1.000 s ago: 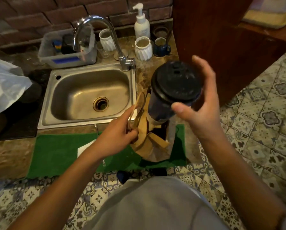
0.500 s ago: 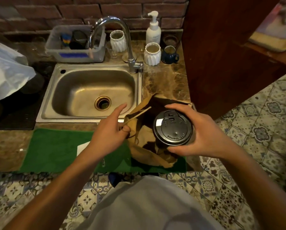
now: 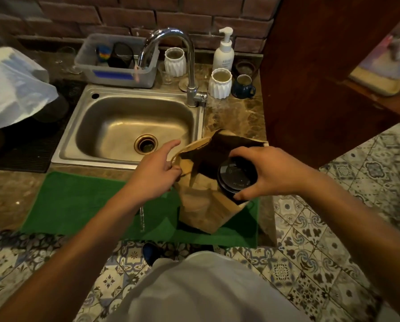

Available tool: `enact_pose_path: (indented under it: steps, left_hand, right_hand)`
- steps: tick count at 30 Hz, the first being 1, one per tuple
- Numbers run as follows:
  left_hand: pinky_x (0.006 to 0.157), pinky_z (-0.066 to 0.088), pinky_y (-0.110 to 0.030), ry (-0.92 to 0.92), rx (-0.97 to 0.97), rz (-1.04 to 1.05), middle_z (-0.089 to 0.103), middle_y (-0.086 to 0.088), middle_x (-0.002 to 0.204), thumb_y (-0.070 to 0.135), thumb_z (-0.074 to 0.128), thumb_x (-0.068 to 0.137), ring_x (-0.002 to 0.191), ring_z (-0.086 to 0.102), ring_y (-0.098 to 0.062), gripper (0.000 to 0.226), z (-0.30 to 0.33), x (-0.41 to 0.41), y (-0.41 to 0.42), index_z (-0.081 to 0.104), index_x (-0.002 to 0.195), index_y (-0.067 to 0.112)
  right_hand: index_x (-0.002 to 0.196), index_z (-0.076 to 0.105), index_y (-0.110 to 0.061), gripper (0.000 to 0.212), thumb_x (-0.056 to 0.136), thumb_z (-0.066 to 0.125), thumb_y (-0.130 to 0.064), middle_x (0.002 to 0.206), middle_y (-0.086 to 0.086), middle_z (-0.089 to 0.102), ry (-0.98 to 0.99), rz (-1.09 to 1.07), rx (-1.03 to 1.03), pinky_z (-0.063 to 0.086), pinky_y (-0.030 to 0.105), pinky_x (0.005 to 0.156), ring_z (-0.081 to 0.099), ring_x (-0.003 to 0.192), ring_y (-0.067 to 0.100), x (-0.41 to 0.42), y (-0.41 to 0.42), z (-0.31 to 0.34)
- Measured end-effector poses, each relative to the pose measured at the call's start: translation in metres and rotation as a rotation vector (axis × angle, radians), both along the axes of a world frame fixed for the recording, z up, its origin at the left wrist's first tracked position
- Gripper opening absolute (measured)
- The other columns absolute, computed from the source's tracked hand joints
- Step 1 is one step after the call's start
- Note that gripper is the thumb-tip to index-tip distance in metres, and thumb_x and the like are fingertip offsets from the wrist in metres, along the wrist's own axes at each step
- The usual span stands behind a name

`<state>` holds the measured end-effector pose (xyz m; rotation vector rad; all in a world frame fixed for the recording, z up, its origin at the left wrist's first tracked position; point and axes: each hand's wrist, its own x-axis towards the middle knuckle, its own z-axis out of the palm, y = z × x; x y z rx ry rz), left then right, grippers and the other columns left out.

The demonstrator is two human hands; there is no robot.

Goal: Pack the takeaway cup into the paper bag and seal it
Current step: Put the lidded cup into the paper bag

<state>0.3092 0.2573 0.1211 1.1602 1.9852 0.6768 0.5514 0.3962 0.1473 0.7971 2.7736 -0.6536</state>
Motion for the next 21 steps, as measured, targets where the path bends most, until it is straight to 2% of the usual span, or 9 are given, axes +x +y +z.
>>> enact_pose_path:
  steps: [4, 6, 9, 11, 13, 15, 18, 21]
  left_hand:
    - [0.066, 0.059, -0.051, -0.001, 0.061, -0.058, 0.066, -0.004, 0.059, 0.015, 0.065, 0.092, 0.064, 0.069, -0.032, 0.072, 0.008, 0.011, -0.003, 0.036, 0.15, 0.045]
    - [0.067, 0.059, -0.051, 0.009, 0.076, -0.054, 0.066, -0.002, 0.059, 0.016, 0.065, 0.092, 0.064, 0.068, -0.03, 0.071, 0.007, 0.016, -0.005, 0.036, 0.15, 0.046]
    - [0.069, 0.058, -0.052, 0.012, 0.111, -0.008, 0.069, -0.01, 0.066, 0.016, 0.064, 0.091, 0.064, 0.068, -0.03, 0.071, 0.002, 0.018, -0.005, 0.037, 0.15, 0.045]
    - [0.068, 0.058, -0.05, 0.01, 0.122, 0.009, 0.068, -0.011, 0.066, 0.016, 0.064, 0.091, 0.063, 0.067, -0.03, 0.071, -0.001, 0.017, -0.006, 0.037, 0.149, 0.045]
    - [0.069, 0.058, -0.05, 0.003, 0.123, 0.018, 0.069, -0.01, 0.067, 0.017, 0.064, 0.092, 0.064, 0.067, -0.029, 0.072, -0.004, 0.015, -0.008, 0.036, 0.15, 0.047]
    - [0.069, 0.058, -0.049, 0.008, 0.13, 0.048, 0.065, -0.006, 0.065, 0.016, 0.064, 0.092, 0.062, 0.065, -0.027, 0.073, -0.008, 0.013, -0.011, 0.035, 0.15, 0.047]
    - [0.066, 0.057, -0.047, -0.002, 0.147, 0.082, 0.058, 0.0, 0.06, 0.014, 0.064, 0.093, 0.059, 0.06, -0.024, 0.073, -0.015, 0.009, -0.014, 0.034, 0.15, 0.049]
    - [0.067, 0.058, -0.051, -0.051, 0.14, 0.076, 0.06, -0.014, 0.065, 0.012, 0.061, 0.095, 0.064, 0.06, -0.035, 0.076, -0.024, 0.006, -0.02, 0.03, 0.148, 0.058]
  right_hand:
    - [0.145, 0.036, -0.026, 0.098, 0.067, 0.081, -0.063, 0.122, 0.002, 0.067, -0.177, 0.111, 0.063, 0.058, 0.038, 0.078, 0.067, 0.101, 0.024, -0.027, 0.005, -0.013]
    - [0.145, 0.035, -0.022, 0.096, 0.069, 0.082, -0.058, 0.117, 0.005, 0.068, -0.262, 0.129, 0.094, 0.057, 0.039, 0.072, 0.068, 0.095, 0.027, -0.041, 0.005, -0.018]
    - [0.143, 0.035, -0.012, 0.096, 0.073, 0.077, -0.064, 0.11, 0.007, 0.068, -0.407, 0.123, 0.206, 0.048, 0.037, 0.065, 0.065, 0.087, 0.029, -0.063, 0.009, -0.021]
    - [0.149, 0.033, -0.006, 0.104, 0.076, 0.07, -0.07, 0.115, 0.008, 0.068, -0.448, 0.127, 0.255, 0.043, 0.035, 0.065, 0.067, 0.095, 0.031, -0.074, 0.01, -0.023]
    - [0.154, 0.027, -0.003, 0.109, 0.079, 0.066, -0.071, 0.122, 0.009, 0.067, -0.474, 0.148, 0.281, 0.046, 0.035, 0.069, 0.067, 0.103, 0.032, -0.08, 0.007, -0.029]
    - [0.153, 0.028, -0.003, 0.106, 0.08, 0.067, -0.069, 0.12, 0.009, 0.068, -0.474, 0.166, 0.309, 0.047, 0.037, 0.07, 0.067, 0.102, 0.032, -0.081, 0.003, -0.034]
    - [0.148, 0.032, -0.009, 0.099, 0.078, 0.072, -0.066, 0.11, 0.008, 0.07, -0.473, 0.208, 0.358, 0.04, 0.036, 0.06, 0.069, 0.092, 0.031, -0.08, -0.004, -0.038]
    - [0.148, 0.031, -0.014, 0.101, 0.073, 0.076, -0.065, 0.109, 0.006, 0.071, -0.472, 0.218, 0.399, 0.044, 0.037, 0.058, 0.071, 0.09, 0.03, -0.077, -0.003, -0.04]
